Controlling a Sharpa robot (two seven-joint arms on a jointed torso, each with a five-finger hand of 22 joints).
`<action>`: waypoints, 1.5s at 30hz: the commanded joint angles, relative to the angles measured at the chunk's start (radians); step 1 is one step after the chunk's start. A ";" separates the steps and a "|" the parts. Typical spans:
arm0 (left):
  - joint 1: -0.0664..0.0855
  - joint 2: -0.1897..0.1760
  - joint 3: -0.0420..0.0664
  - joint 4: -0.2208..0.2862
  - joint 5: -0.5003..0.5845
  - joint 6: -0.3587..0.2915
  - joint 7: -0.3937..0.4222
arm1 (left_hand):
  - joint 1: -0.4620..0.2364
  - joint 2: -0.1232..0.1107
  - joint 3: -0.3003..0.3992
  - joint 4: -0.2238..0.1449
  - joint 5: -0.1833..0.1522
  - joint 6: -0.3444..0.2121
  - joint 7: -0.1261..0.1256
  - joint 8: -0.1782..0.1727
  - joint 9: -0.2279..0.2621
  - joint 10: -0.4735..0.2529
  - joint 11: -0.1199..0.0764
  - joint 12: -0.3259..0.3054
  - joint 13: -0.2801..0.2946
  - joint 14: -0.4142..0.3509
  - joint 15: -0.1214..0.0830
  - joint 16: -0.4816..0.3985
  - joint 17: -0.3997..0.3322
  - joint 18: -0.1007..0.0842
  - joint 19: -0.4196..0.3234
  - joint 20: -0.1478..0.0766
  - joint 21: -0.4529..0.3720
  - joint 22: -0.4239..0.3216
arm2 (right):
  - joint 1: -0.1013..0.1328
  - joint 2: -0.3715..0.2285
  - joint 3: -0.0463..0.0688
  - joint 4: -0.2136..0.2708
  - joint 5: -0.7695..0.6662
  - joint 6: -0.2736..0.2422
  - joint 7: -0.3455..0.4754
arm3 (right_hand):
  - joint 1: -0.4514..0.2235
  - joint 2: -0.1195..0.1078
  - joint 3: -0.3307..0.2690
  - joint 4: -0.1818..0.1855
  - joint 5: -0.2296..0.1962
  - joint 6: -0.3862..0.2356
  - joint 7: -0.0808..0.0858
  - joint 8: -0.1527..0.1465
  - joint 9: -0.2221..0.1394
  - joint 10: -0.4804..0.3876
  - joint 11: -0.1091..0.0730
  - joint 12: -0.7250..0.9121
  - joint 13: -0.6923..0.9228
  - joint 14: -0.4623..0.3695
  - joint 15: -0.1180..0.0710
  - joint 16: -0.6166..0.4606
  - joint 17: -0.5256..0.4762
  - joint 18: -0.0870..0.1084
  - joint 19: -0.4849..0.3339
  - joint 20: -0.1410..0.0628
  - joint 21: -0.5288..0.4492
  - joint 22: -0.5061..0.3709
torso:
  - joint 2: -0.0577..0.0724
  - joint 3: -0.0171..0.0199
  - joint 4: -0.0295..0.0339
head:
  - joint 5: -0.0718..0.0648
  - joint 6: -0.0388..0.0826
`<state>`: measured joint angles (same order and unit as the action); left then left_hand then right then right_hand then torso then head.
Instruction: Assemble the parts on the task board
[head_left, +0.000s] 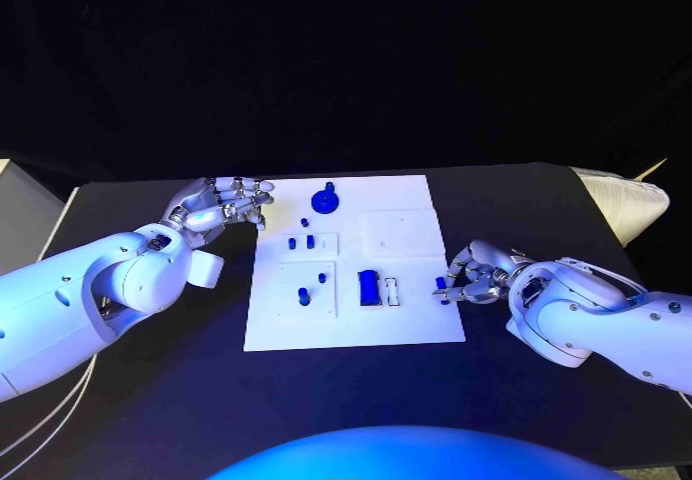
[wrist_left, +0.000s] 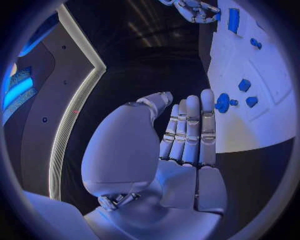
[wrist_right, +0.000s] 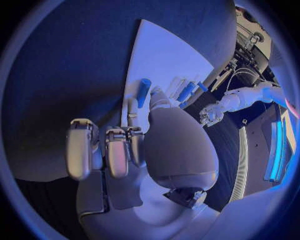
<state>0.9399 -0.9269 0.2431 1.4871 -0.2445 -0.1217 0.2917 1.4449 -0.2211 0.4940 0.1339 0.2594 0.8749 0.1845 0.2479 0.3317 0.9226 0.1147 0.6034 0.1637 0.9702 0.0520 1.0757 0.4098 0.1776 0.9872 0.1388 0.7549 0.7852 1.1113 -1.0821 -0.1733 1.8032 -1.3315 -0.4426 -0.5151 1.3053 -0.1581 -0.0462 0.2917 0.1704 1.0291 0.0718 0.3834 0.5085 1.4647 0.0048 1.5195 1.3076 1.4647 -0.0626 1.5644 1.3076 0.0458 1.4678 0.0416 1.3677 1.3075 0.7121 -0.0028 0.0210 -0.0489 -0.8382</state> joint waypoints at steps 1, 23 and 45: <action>-0.001 0.000 0.001 0.003 0.006 0.006 0.012 | 0.007 0.002 -0.001 -0.001 -0.002 0.004 -0.005 0.006 -0.001 0.002 -0.001 0.004 0.002 -0.002 -0.008 0.004 0.001 0.007 0.008 -0.001 -0.006 -0.001 | -0.010 0.010 -0.004 -0.004 -0.047 0.044 -0.029 | 0.023 0.005 0.015 -0.001 0.004 0.004 -0.002 0.000 -0.005 0.075 -0.010 -0.005 0.227 0.106 -0.007 0.006 0.263 -0.001 0.046 -0.005 -0.005 0.138 | 0.000 0.0002 0.0003 | 0.000 -0.001; -0.001 -0.005 0.001 0.005 0.006 0.010 0.009 | 0.017 0.007 0.002 -0.005 -0.001 0.008 -0.005 0.008 -0.001 -0.003 -0.002 0.008 0.004 -0.002 -0.009 0.003 0.000 0.007 0.011 -0.003 -0.006 -0.001 | -0.019 0.030 -0.004 0.000 -0.088 0.071 -0.059 | 0.109 -0.053 0.332 -0.004 0.259 0.027 -0.007 -0.024 -0.045 0.079 -0.016 -0.001 0.232 0.106 -0.013 0.006 0.263 -0.004 0.053 -0.012 0.001 0.151 | 0.000 0.0008 -0.0006 | 0.003 -0.002; -0.001 -0.002 0.001 0.006 0.006 0.014 0.008 | 0.021 0.008 0.003 -0.007 0.000 0.009 -0.005 0.009 -0.001 -0.004 -0.002 0.010 0.006 -0.002 -0.009 0.002 0.000 0.007 0.012 -0.004 -0.005 -0.001 | 0.035 0.082 -0.001 0.057 0.057 -0.064 -0.012 | 0.005 -0.067 0.413 -0.004 0.317 0.042 -0.016 -0.006 -0.045 0.099 -0.023 0.037 0.255 0.106 -0.019 0.006 0.263 -0.014 0.067 -0.017 0.052 0.183 | 0.000 -0.0002 0.0003 | 0.001 -0.002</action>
<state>0.9397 -0.9313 0.2431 1.4897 -0.2440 -0.1204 0.2907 1.4538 -0.2122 0.4970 0.1309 0.2594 0.8774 0.1820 0.2521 0.3319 0.9225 0.1148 0.6078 0.1685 0.9666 0.0486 1.0757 0.4099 0.1776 0.9936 0.1323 0.7522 0.7855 1.1456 -1.0070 -0.1735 1.8616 -1.3367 -0.4824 -0.5430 1.3167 -0.2253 0.3603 0.2871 0.4904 1.0585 0.0596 0.3703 0.4636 1.4668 -0.0142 1.5516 1.3073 1.4682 -0.0737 1.5644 1.3075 0.0458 1.4643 0.0305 1.4160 1.3079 0.7118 -0.0028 0.0205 -0.0469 -0.8403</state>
